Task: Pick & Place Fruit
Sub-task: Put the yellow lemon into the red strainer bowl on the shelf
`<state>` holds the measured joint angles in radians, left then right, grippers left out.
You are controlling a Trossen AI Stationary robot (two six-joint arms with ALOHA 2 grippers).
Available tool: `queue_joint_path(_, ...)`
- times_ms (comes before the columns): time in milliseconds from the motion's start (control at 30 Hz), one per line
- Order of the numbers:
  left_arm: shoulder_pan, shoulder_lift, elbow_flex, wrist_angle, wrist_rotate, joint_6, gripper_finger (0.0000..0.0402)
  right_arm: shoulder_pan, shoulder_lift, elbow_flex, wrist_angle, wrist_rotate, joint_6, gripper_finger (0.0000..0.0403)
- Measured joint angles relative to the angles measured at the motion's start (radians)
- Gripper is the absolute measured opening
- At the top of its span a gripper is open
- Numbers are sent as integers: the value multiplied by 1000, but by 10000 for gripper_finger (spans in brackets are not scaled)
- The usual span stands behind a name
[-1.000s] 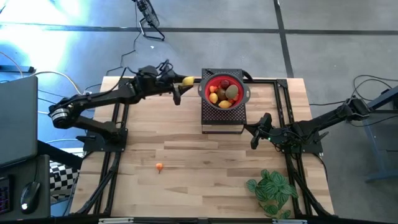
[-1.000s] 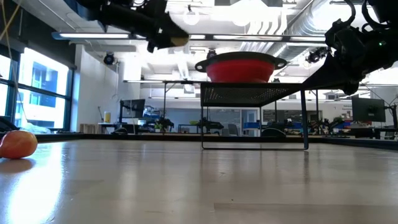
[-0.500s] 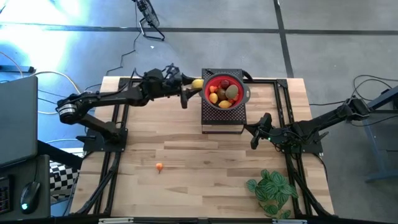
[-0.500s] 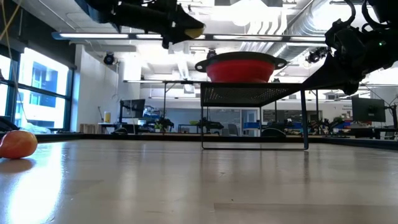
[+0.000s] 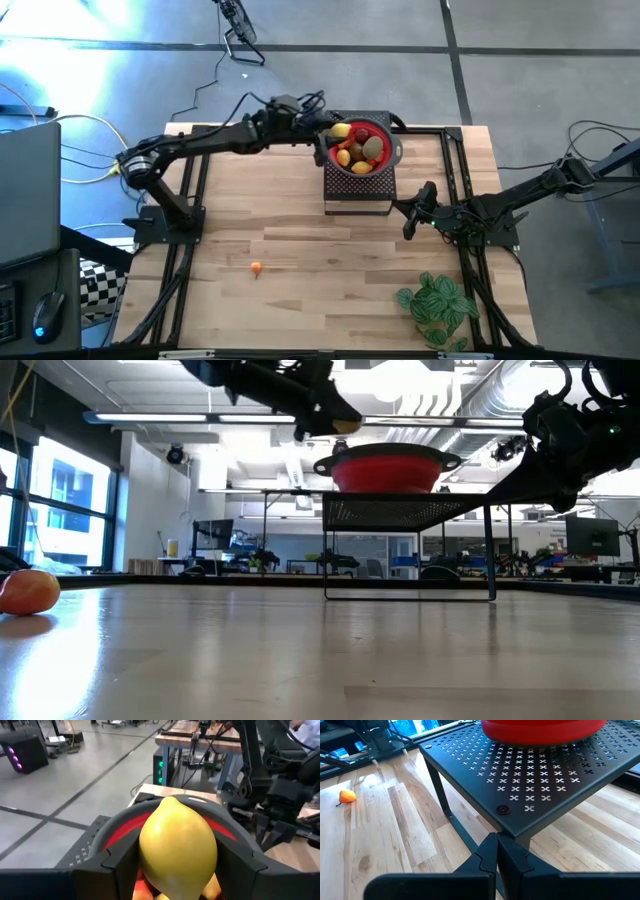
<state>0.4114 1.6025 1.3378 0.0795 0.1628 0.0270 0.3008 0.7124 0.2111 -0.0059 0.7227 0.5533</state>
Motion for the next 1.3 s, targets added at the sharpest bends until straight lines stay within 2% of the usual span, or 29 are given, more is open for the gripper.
queue_joint_path(233,0,86,82,-33,0,6,204,0,0,0,-4,0,0,2)
queue_joint_path(467,0,136,85,-34,-11,0,204,0,0,0,-5,0,0,2)
queue_joint_path(700,0,139,85,-86,-59,-5,204,0,0,0,-5,0,0,2)
queue_joint_path(1300,-33,147,85,-103,-68,-13,204,0,0,0,-6,0,0,2)
